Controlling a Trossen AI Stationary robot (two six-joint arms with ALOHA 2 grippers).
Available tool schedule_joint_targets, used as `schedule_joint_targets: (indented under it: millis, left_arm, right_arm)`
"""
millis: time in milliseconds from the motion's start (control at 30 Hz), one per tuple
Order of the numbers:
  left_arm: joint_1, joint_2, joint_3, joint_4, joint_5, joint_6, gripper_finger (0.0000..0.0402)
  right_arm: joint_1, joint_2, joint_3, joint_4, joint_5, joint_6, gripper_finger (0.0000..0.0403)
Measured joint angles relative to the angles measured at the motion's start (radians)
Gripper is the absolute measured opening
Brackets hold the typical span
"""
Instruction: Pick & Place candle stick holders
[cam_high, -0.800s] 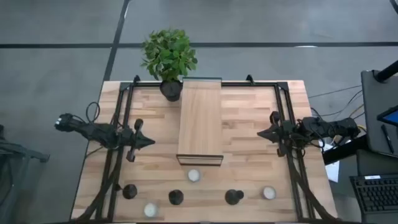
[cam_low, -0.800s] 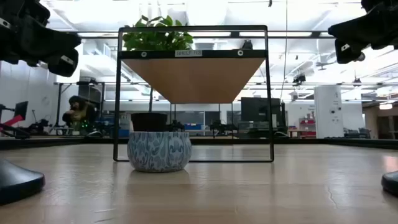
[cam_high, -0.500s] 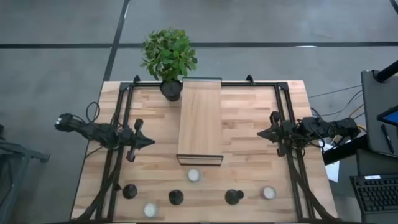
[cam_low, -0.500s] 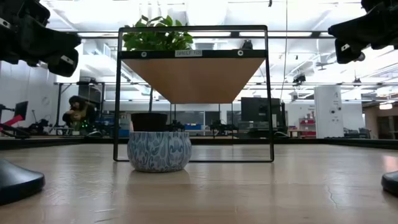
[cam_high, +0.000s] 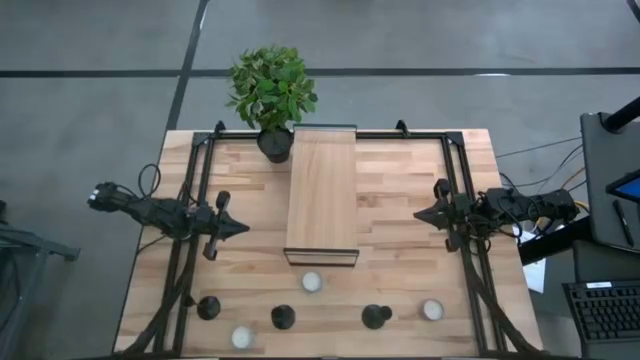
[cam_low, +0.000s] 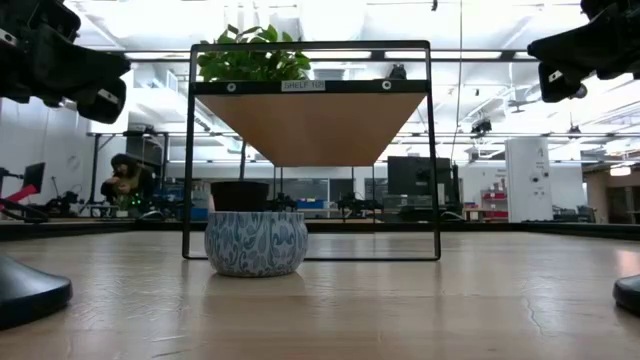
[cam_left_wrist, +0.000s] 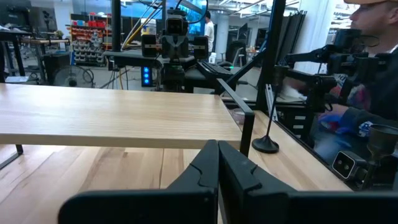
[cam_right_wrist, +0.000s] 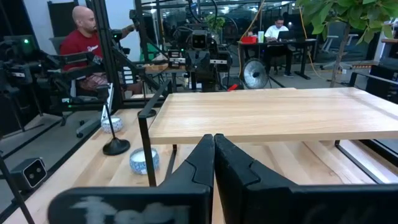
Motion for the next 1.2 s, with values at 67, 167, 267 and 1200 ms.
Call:
schedule_joint_targets:
  millis: [67, 167, 267, 1200]
  left_arm:
    - [0.0, 0.0, 0.0, 0.0, 0.0, 0.0, 0.0]
    - [0.0, 0.0, 0.0, 0.0, 0.0, 0.0, 0.0]
    - [0.0, 0.0, 0.0, 0.0, 0.0, 0.0, 0.0]
    - [0.0, 0.0, 0.0, 0.0, 0.0, 0.0, 0.0]
  right_arm:
    - [0.0, 0.0, 0.0, 0.0, 0.0, 0.0, 0.0008]
    - [0.0, 0.0, 0.0, 0.0, 0.0, 0.0, 0.0008]
    - [0.0, 0.0, 0.0, 0.0, 0.0, 0.0, 0.0008]
    - [0.0, 0.0, 0.0, 0.133, 0.002, 0.043, 0.0008]
